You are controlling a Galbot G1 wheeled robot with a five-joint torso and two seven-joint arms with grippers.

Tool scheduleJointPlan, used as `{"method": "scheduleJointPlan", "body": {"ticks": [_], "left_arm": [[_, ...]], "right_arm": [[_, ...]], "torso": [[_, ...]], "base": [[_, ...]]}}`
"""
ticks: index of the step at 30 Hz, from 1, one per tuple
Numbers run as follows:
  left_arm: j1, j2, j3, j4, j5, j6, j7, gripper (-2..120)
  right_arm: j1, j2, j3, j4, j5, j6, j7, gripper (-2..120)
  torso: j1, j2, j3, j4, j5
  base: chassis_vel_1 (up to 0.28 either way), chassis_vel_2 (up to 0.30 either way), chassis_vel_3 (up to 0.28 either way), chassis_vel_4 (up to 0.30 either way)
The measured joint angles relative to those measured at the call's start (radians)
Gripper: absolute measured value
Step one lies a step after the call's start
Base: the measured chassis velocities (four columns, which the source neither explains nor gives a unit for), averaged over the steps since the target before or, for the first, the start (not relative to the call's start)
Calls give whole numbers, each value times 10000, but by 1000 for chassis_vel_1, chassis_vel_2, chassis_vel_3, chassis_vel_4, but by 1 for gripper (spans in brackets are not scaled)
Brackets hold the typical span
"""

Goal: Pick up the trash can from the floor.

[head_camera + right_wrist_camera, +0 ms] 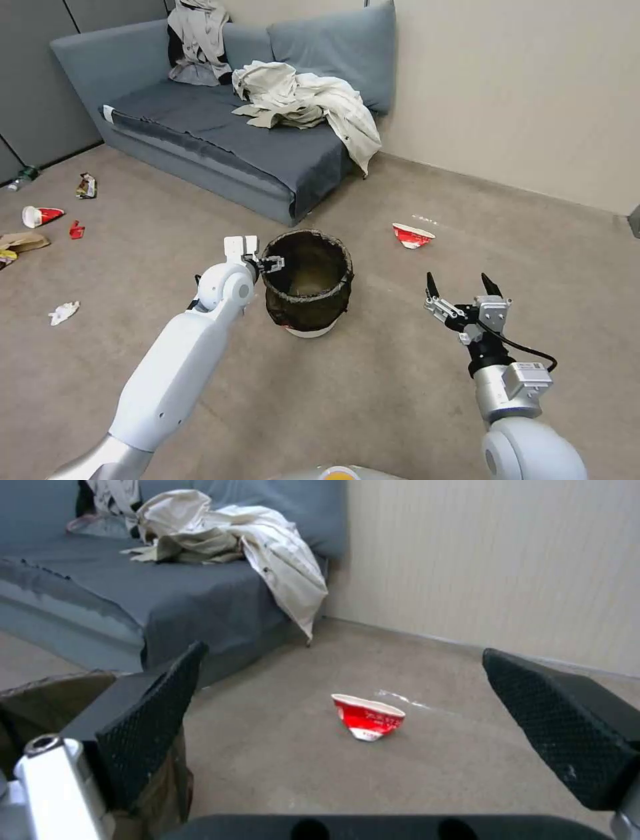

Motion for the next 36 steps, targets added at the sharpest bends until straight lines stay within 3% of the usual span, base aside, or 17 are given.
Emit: {"method": "scheduleJointPlan", "body": {"ticks": [7, 26, 29, 36], "left_arm": [[-234, -116, 199, 581, 39, 0, -54, 100], [-213, -335, 337, 1036, 83, -15, -50, 100], [-205, -345, 376, 1049, 93, -21, -52, 97], [-164, -372, 580, 1034, 93, -30, -141, 67]], "right_arm": [[44, 34, 8, -131, 21, 73, 33, 100], [137, 65, 5, -253, 80, 145, 60, 100], [153, 70, 3, -270, 84, 156, 63, 100], [193, 87, 0, -301, 105, 209, 72, 100]], "torso": [[0, 0, 0, 0, 0], [0, 1, -3, 2, 4], [-1, 1, -2, 2, 5], [-2, 1, -4, 2, 5]], "base": [[0, 0, 0, 0], [0, 0, 0, 0], [0, 0, 0, 0], [0, 0, 0, 0]]}}
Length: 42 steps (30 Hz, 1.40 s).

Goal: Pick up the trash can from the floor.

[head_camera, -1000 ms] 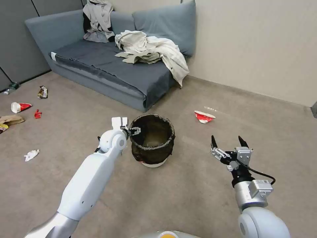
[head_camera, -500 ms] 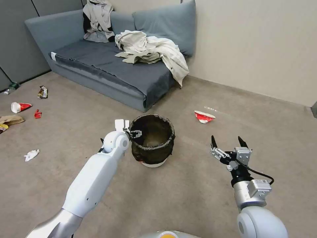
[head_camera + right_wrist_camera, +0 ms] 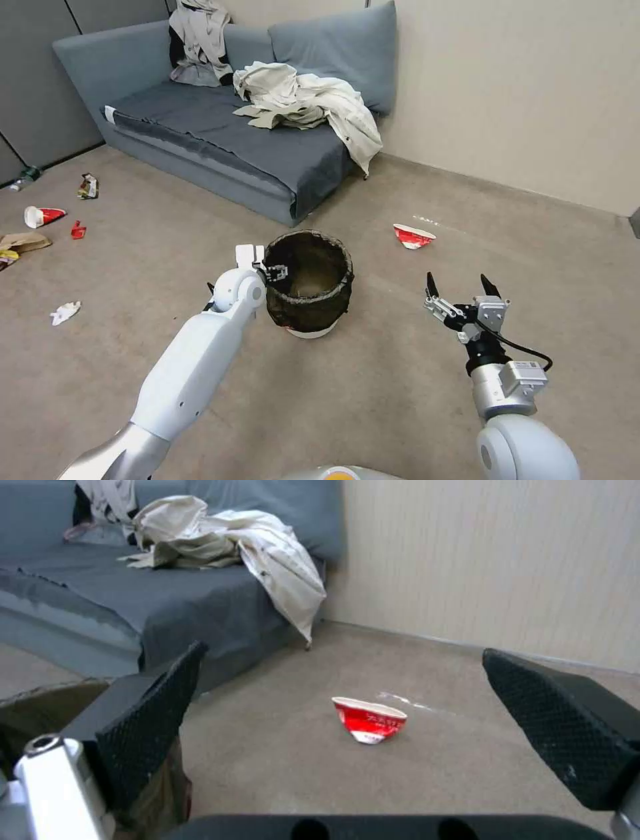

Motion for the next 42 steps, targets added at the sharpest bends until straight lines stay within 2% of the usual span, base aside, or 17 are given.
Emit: {"method": "scheduleJointPlan", "body": {"ticks": [14, 20, 31, 38, 42], "left_arm": [[115, -7, 207, -53, -37, -8, -97, 19], [123, -6, 267, -109, -74, -6, -125, 7], [196, 53, 349, -349, -292, 6, -377, 5], [424, 127, 17, -974, -1205, 60, -966, 2], [621, 314, -415, -1674, -2130, 112, -1553, 0]], "right_arm": [[7, 20, -4, -41, 52, 86, 3, 100], [6, 22, -5, -46, 58, 97, 14, 100], [14, 27, -23, -46, 62, 106, 23, 100], [27, 4, -26, -29, 60, 106, 39, 100], [35, -25, -15, -22, 60, 106, 62, 100]], "torso": [[0, 1, 1, 1, -1], [0, 1, 2, -1, -5], [0, 1, 4, -2, -6], [2, -2, 8, -6, -16], [2, -3, 9, -9, -15]], "base": [[0, 0, 0, 0], [0, 0, 0, 0], [0, 0, 0, 0], [0, 0, 0, 0], [0, 0, 0, 0]]}}
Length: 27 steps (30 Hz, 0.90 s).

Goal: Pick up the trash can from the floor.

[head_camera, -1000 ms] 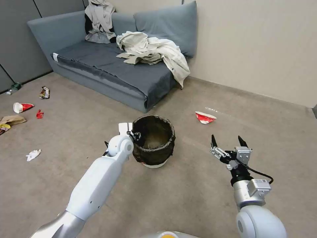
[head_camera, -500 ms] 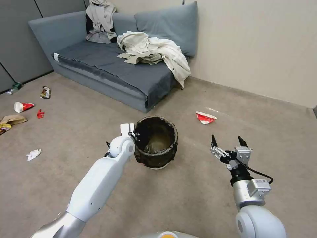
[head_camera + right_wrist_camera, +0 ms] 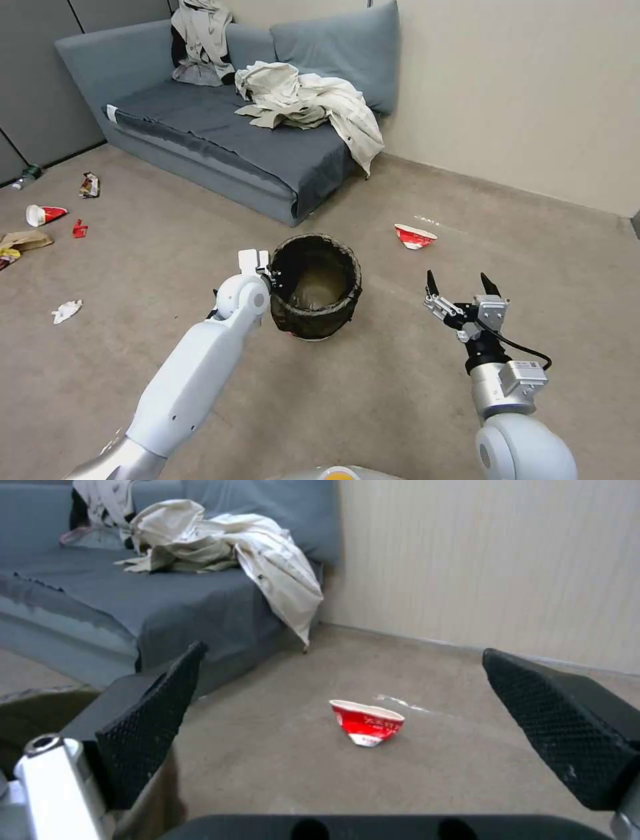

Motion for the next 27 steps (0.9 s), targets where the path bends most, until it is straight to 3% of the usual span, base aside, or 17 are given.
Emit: {"method": "scheduleJointPlan", "body": {"ticks": [8, 17, 27], "left_arm": [[365, 511, -1035, -1318, -1325, -15, -272, 0], [1174, 1124, -1922, -2957, -1821, -45, -71, 0], [2349, 1378, -2599, -4403, -2153, -65, -181, 0]], "right_arm": [[68, -5, 8, -33, 0, -34, 70, 100], [115, -51, 59, -91, 21, -94, 118, 100], [147, -7, 40, -122, 19, -121, 122, 100]], "torso": [[0, 0, -3, 5, 7], [0, 0, -5, 6, 9], [0, 1, -6, 9, 10]], "base": [[0, 0, 0, 0], [0, 0, 0, 0], [0, 0, 0, 0]]}}
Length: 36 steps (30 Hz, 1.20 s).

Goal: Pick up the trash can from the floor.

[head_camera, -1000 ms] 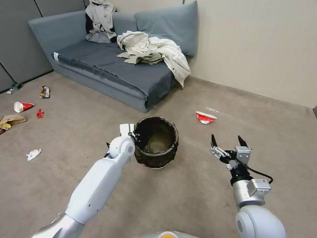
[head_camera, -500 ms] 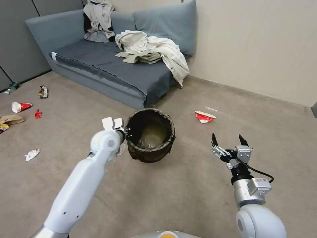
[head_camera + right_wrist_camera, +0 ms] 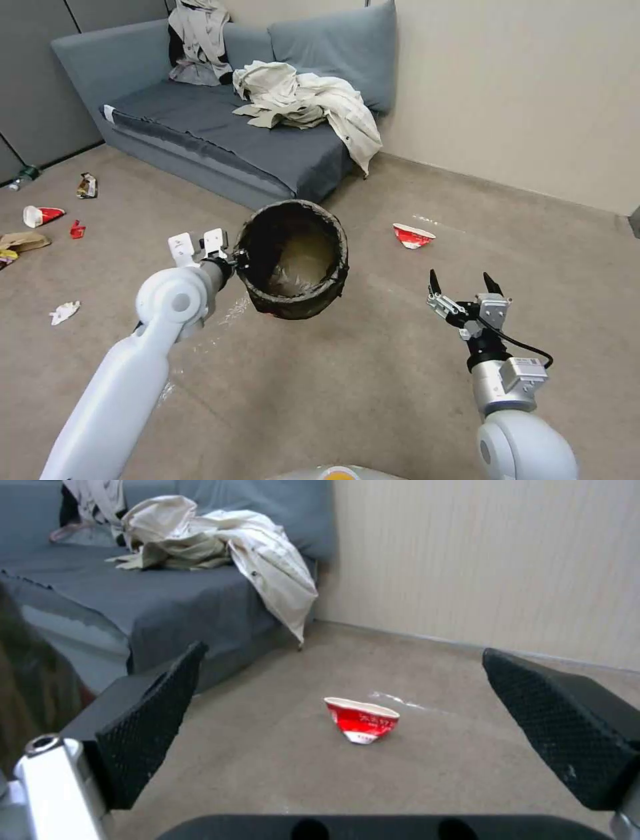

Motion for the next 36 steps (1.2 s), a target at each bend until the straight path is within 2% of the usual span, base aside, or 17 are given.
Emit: {"method": "scheduleJointPlan", "body": {"ticks": [3, 11, 21, 36], "left_arm": [[720, -107, -146, -615, 180, -2, 48, 0], [1361, -279, -187, -1386, 585, -9, 192, 0], [1729, -381, -111, -1763, 950, -16, 252, 0], [1902, -542, -114, -1868, 1195, -19, 256, 0]], "right_arm": [[11, -13, 10, -1, 0, -4, 14, 100], [11, -22, 30, -1, 12, -18, 42, 100], [29, 1, 34, -9, 17, -23, 53, 100], [22, 52, 21, 44, 18, -6, 60, 100]], "torso": [[0, 0, 0, -1, 0], [-1, 1, 0, -3, 2], [-1, 1, 0, -1, 1], [-2, 1, 0, -1, 1]], "base": [[0, 0, 0, 0], [0, 0, 0, 0], [0, 0, 0, 0], [0, 0, 0, 0]]}}
